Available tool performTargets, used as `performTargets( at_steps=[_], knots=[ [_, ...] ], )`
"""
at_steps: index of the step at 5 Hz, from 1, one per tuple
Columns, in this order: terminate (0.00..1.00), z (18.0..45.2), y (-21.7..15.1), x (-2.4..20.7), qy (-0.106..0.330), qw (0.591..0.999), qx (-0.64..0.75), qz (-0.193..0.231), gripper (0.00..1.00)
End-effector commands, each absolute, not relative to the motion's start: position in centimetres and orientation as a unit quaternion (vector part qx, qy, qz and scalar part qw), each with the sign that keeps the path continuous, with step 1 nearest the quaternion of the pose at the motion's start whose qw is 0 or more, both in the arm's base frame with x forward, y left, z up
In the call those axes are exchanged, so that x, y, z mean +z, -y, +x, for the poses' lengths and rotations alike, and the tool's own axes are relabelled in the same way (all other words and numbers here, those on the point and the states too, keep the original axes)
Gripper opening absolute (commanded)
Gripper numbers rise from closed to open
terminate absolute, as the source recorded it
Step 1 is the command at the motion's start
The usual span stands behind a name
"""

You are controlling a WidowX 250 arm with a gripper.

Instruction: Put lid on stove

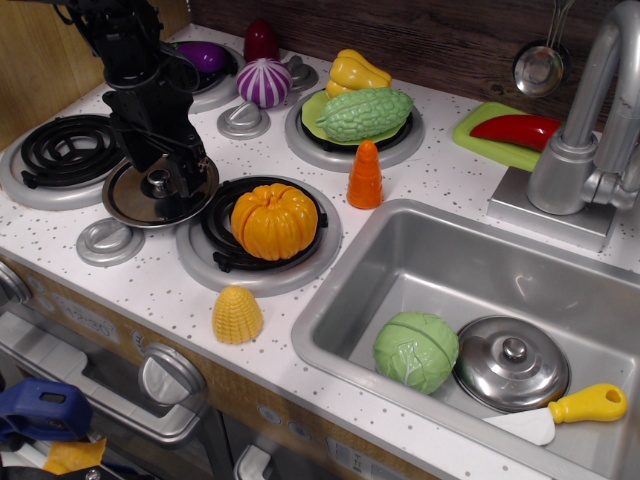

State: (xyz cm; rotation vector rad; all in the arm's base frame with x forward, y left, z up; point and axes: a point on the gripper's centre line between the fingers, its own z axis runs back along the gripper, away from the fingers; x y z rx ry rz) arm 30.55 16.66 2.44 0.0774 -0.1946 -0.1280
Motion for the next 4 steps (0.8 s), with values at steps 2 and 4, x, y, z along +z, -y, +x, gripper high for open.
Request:
performTargets(
  at_steps=[2, 4],
  knots=[
    [0.00, 30.0, -17.1, 3.2, 0.115, 0.990, -0.046, 0.064, 0.00],
    [0.00, 29.8, -17.7, 4.3, 0.106, 0.989, -0.048, 0.092, 0.00]
  ],
)
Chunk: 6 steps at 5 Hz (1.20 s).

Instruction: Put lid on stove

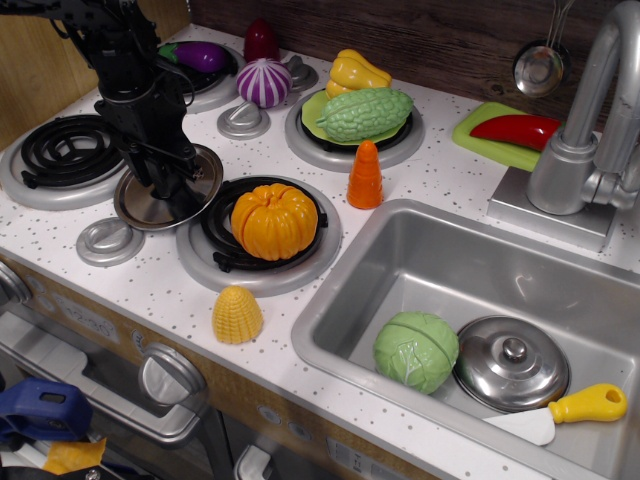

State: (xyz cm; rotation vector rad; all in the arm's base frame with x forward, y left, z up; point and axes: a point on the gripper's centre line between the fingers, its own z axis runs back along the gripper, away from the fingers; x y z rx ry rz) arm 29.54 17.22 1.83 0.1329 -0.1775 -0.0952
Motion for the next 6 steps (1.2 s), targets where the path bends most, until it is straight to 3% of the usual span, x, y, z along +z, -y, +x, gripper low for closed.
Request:
performTargets(
  at_steps=[1, 2, 3, 6],
  knots=[
    [0.00, 29.8, -18.9, 6.5, 0.087, 0.988, -0.059, 0.111, 0.00],
    [0.00, 30.0, -20.5, 9.1, 0.067, 0.986, -0.071, 0.132, 0.00],
    [0.00, 29.7, -22.3, 9.9, 0.061, 0.984, -0.079, 0.149, 0.00],
    [0.00, 29.3, -27.3, 8.8, 0.067, 0.975, -0.132, 0.168, 0.00]
  ],
)
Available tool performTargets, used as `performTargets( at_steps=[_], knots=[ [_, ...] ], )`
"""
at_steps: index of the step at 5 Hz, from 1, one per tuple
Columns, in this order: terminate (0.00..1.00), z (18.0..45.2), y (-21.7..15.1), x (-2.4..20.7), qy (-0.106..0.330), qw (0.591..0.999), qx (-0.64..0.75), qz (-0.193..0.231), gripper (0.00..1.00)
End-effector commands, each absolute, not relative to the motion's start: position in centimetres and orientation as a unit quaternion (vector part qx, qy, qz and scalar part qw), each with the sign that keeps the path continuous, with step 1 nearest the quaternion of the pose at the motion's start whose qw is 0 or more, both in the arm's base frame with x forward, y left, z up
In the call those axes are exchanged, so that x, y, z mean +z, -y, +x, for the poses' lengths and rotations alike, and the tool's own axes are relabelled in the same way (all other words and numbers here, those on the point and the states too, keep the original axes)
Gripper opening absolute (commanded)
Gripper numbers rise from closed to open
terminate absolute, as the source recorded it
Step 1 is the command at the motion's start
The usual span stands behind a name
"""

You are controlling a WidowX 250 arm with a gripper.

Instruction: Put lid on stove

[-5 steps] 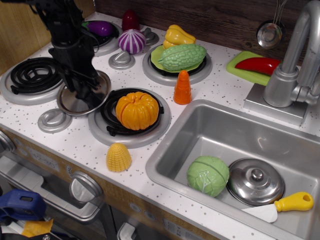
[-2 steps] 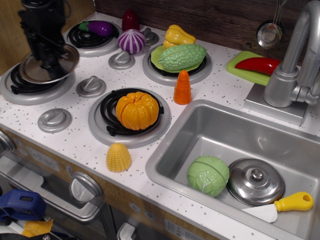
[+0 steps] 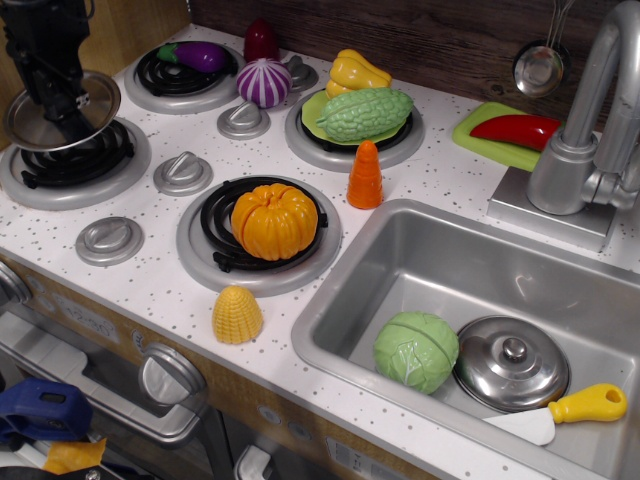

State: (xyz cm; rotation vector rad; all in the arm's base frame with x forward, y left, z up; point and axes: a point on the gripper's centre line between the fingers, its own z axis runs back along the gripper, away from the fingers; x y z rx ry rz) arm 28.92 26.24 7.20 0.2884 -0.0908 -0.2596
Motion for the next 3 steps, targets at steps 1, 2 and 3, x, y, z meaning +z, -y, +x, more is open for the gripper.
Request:
performTargets(
  at_steps=[1, 2, 3],
  knots=[
    [0.00, 29.71, -27.31, 7.62, 0.076, 0.974, -0.138, 0.161, 0.00],
    [0.00, 29.89, -27.25, 7.07, 0.085, 0.973, -0.142, 0.163, 1.00],
    [1.00, 29.89, -27.25, 7.07, 0.085, 0.973, -0.142, 0.163, 1.00]
  ],
)
